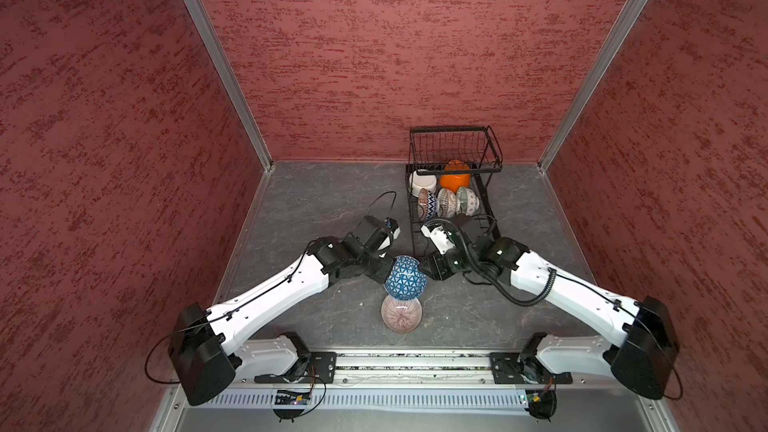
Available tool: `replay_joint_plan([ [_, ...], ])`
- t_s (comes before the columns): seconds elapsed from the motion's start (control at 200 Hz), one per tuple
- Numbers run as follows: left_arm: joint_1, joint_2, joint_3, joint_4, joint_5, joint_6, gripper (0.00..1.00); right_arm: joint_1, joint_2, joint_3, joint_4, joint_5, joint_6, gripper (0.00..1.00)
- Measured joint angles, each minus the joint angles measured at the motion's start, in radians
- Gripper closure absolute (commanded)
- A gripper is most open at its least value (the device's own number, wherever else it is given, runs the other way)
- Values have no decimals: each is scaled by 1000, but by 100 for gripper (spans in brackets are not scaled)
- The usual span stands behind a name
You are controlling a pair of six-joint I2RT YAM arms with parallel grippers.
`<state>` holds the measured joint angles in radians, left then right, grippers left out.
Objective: Load the bowls into the dish rack
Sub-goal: 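Hold the blue bowl with the left gripper while the right grasps its rim, then carry the blue bowl to the rack with the right gripper while the left withdraws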
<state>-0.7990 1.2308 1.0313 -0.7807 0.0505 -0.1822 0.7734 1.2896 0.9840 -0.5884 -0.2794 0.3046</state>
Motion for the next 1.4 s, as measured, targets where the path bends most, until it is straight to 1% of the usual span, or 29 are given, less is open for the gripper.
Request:
replay_joint_plan([
  [0.075,3,0,1,3,0,0,100,5,11,0,0,0,-5,60],
  [0.316,7,0,3,5,0,5,100,9,35,-2,2,2,-4,67],
  [0.436,8,2,5,5,0,6,100,10,37,-2,14,4,4,73],
  [0.711,8,18,5,30,-4,6,100,10,51,-2,41,18,28,77],
  [0.802,8,23,5,37,-4,6,100,10,58,-2,44,24,31,82],
  [0.882,8,26,5,41,-4,6,100,10,67,-2,45,33,35,88],
  [1.062,8,27,7,55,-9,1,100,14,79,-2,45,62,48,100],
  [1.187,8,28,7,59,-19,-1,100,15,80,-2,46,79,51,100],
  [1.217,8,28,7,60,-23,-1,94,15,80,-2,47,84,52,100],
  [1.247,8,30,7,63,-24,-1,84,15,80,-2,47,89,53,100],
  [1.292,8,34,8,69,-28,-4,77,16,79,-1,46,100,54,100],
  [1.313,8,37,9,71,-31,-4,71,16,79,-1,43,107,55,100],
  [1.328,8,39,9,74,-33,-11,62,16,79,-1,40,112,55,100],
  [1.358,9,41,11,80,-35,-16,40,16,79,-1,33,130,55,100],
  [1.378,9,43,11,83,-39,-6,26,16,79,-1,29,139,55,100],
  [1.393,9,44,12,85,-42,-16,10,16,79,-1,26,145,55,100],
  [1.403,9,45,13,86,-45,-13,3,16,78,-1,23,153,56,100],
])
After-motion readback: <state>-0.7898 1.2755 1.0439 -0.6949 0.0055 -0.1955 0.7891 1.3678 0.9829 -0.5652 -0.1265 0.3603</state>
